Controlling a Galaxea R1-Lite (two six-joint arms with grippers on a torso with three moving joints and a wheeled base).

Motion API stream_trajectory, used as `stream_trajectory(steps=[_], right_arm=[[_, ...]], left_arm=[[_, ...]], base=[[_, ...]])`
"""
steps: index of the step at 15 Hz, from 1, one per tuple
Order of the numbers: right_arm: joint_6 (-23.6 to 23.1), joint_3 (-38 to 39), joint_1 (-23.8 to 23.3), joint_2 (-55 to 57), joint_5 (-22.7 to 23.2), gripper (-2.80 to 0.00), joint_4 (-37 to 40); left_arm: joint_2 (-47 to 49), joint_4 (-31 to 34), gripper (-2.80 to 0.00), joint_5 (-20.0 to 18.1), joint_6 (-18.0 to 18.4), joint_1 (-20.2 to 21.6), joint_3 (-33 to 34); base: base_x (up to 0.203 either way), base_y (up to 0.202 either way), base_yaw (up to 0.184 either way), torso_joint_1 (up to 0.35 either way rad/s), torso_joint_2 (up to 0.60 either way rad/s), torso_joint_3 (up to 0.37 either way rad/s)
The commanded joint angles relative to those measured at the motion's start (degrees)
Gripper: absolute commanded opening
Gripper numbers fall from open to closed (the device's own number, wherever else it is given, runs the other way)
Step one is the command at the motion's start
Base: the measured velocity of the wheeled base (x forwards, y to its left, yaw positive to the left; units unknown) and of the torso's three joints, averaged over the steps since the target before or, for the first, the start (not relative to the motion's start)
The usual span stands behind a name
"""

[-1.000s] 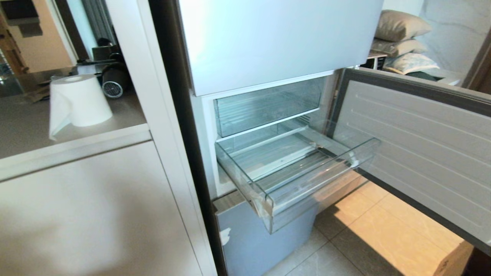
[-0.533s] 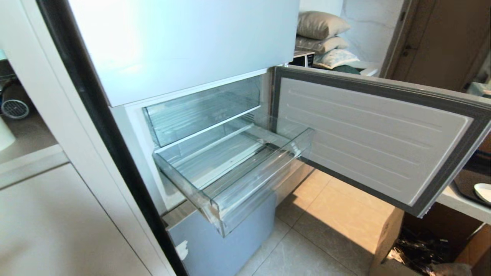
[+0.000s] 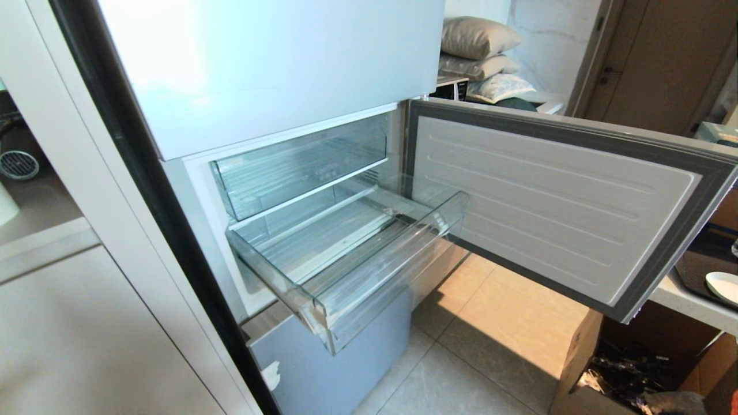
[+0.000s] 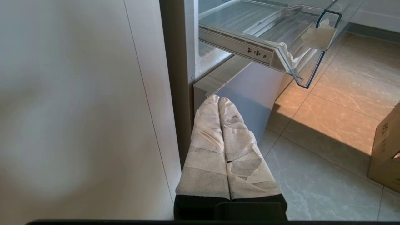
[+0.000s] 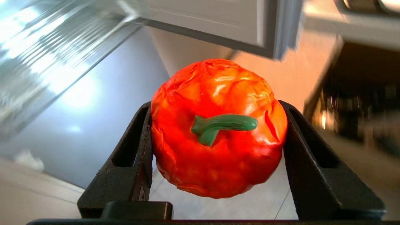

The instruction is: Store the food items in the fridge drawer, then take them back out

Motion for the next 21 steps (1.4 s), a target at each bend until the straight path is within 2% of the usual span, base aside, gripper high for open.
stream_trajectory(steps=[1,3,6,7,11,13,17,21], right_arm=[[2.9,-3.6,-6.1,14.8,0.0,-2.8,-0.2],[4.8,-5.8,-14.8,24.6,0.1,-2.8,-3.7],[5.8,-6.6,-27.3,38.2,0.2,-2.8,-16.3],[5.9,-7.0,-29.3,42.0,0.2,-2.8,-18.9],[6.2,-8.3,-33.5,56.2,0.2,-2.8,-30.1],[6.2,-11.6,-34.7,63.3,0.2,-2.8,-33.9],[5.9,-25.4,-39.7,75.8,0.1,-2.8,-35.2],[5.5,-36.5,-42.2,84.0,0.0,-2.8,-34.4]], left_arm=[[0.1,0.0,-2.8,0.0,0.0,0.0,0.0],[0.1,-0.1,-2.8,0.0,0.0,0.0,0.0],[0.1,-0.1,-2.8,0.0,-0.1,0.0,0.0],[0.1,-0.1,-2.8,0.0,0.0,0.0,0.0],[0.1,-0.1,-2.8,0.0,0.0,0.0,0.0],[0.1,-0.1,-2.8,0.0,0.0,0.0,0.0],[0.1,-0.1,-2.8,0.0,0.0,0.0,0.0],[0.1,0.0,-2.8,0.0,0.0,0.0,0.0]], base=[[0.0,0.0,0.0,0.0,0.0,0.0],[0.0,0.0,0.0,0.0,0.0,0.0],[0.0,0.0,0.0,0.0,0.0,0.0],[0.0,0.0,0.0,0.0,0.0,0.0],[0.0,0.0,0.0,0.0,0.0,0.0],[0.0,0.0,0.0,0.0,0.0,0.0],[0.0,0.0,0.0,0.0,0.0,0.0],[0.0,0.0,0.0,0.0,0.0,0.0]])
